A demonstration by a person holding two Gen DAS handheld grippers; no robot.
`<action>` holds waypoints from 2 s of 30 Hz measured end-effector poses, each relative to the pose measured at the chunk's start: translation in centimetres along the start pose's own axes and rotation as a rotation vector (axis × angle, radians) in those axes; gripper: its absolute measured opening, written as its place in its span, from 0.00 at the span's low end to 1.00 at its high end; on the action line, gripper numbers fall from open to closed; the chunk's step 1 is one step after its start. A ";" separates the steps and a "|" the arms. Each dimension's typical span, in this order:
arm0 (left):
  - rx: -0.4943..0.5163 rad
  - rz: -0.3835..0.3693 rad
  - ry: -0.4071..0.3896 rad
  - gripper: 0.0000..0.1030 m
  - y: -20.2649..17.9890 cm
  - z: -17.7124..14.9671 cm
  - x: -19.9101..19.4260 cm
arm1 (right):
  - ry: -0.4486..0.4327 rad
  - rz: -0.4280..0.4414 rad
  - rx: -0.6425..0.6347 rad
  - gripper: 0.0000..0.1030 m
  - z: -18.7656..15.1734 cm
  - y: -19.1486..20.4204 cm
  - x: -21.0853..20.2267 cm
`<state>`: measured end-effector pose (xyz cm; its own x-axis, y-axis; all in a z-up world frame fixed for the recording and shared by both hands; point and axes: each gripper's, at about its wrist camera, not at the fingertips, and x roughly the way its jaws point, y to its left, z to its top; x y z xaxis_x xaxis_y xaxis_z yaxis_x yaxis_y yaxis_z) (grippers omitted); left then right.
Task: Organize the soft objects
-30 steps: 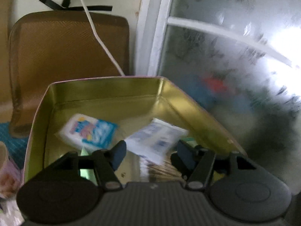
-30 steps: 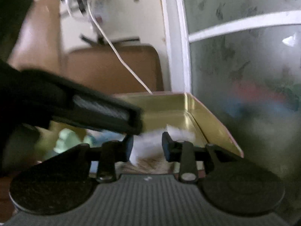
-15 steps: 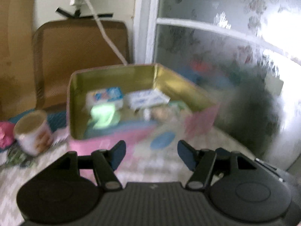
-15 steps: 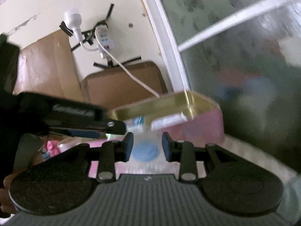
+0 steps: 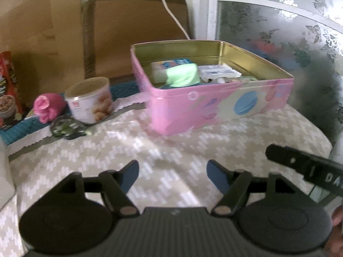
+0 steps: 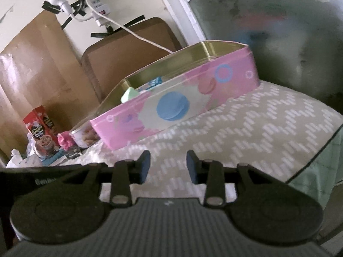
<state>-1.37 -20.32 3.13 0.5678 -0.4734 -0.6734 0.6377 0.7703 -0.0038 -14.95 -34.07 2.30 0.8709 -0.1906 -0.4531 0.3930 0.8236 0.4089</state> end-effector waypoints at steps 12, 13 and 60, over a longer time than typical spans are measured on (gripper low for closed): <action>-0.013 0.000 -0.010 0.72 2.2 -1.8 -0.1 | -0.080 -0.007 -0.053 0.43 -0.1 3.2 -1.2; -0.013 0.004 -0.010 0.73 2.4 -2.0 -0.1 | -0.073 -0.007 -0.057 0.43 -0.2 3.3 -1.1; -0.073 0.153 -0.021 0.97 10.4 -4.7 -1.0 | 0.107 0.035 -0.186 0.48 -3.2 7.9 2.9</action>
<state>2.24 -9.80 0.27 0.6669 -0.3562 -0.6545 0.5038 0.8627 0.0438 -10.29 -26.37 1.67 0.8425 -0.1107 -0.5273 0.2935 0.9150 0.2768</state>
